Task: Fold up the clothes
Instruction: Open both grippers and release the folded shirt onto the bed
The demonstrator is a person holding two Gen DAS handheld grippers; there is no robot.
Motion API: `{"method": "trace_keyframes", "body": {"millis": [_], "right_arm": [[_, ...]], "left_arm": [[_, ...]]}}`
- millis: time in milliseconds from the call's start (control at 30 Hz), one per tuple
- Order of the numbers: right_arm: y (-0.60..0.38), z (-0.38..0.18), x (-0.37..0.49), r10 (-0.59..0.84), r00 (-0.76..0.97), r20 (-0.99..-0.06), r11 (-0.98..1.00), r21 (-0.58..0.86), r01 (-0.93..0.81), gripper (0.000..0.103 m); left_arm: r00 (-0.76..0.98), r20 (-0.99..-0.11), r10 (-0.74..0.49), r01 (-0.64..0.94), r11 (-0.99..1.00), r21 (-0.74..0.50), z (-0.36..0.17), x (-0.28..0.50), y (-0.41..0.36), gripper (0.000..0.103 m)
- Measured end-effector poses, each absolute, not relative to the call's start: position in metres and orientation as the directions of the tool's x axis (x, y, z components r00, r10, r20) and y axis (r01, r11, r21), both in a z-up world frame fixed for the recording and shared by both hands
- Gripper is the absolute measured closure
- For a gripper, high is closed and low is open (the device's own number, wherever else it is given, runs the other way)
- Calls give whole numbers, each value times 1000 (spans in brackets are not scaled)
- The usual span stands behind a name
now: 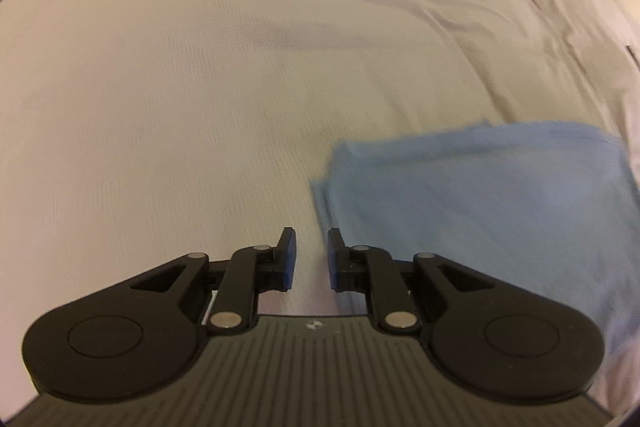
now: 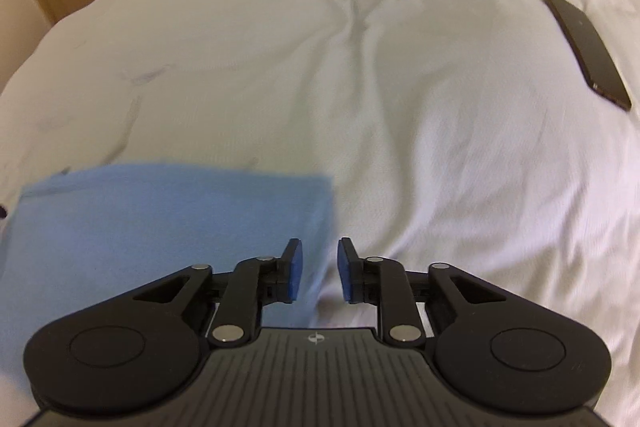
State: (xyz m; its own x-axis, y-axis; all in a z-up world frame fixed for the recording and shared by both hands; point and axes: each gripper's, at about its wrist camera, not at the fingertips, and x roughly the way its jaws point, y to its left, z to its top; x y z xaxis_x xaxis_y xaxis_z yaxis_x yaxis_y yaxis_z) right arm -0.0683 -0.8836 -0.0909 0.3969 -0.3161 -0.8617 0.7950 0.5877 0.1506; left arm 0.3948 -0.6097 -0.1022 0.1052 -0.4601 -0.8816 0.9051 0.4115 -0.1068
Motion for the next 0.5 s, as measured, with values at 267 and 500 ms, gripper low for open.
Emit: {"method": "trace_keyframes", "body": {"millis": [267,500], "right_arm": [[-801,-89,-96,-232,348,-908,581,158,798,69],[-764,-98,-121,-181,335,-925,553,186,812,64]], "left_arm": [[37,-913,-407,897,417,-150,-97,338,-536,77],[15,-923,-385,885,434,-167,-104,312,-501,75]]}}
